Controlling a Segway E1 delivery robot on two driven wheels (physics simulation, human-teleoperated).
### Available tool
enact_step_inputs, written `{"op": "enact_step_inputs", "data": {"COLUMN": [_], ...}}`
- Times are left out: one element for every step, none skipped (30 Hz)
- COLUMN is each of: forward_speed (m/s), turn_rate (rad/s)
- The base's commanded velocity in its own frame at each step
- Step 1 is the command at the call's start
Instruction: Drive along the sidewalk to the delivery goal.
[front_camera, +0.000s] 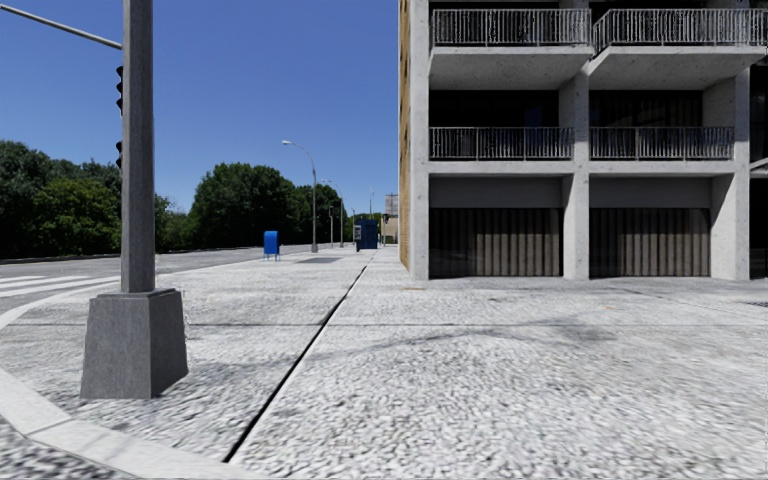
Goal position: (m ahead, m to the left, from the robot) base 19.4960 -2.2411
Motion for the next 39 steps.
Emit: {"op": "enact_step_inputs", "data": {"forward_speed": [1.70,1.37,1.37,1.22,1.13,1.09,1.09,1.08,1.08,1.08,1.08,1.08,1.08,1.08,1.08,1.08,1.08,1.08,1.08,1.08,1.08,1.10,1.13,1.13,1.16,1.17,1.18,1.18,1.18,1.18,1.18,1.18,1.18,1.18,1.18,1.18,1.18,1.18,1.18], "turn_rate": [0.00,0.00,0.00,0.00,0.00,0.00,0.00,0.00,0.00,0.00,0.00,0.00,0.00,0.00,0.00,0.00,0.00,0.00,0.00,0.00,0.00,0.00,0.00,0.00,0.00,0.00,0.00,0.00,0.00,0.00,0.00,0.00,0.00,0.00,0.00,0.00,0.00,0.00,0.03]}}
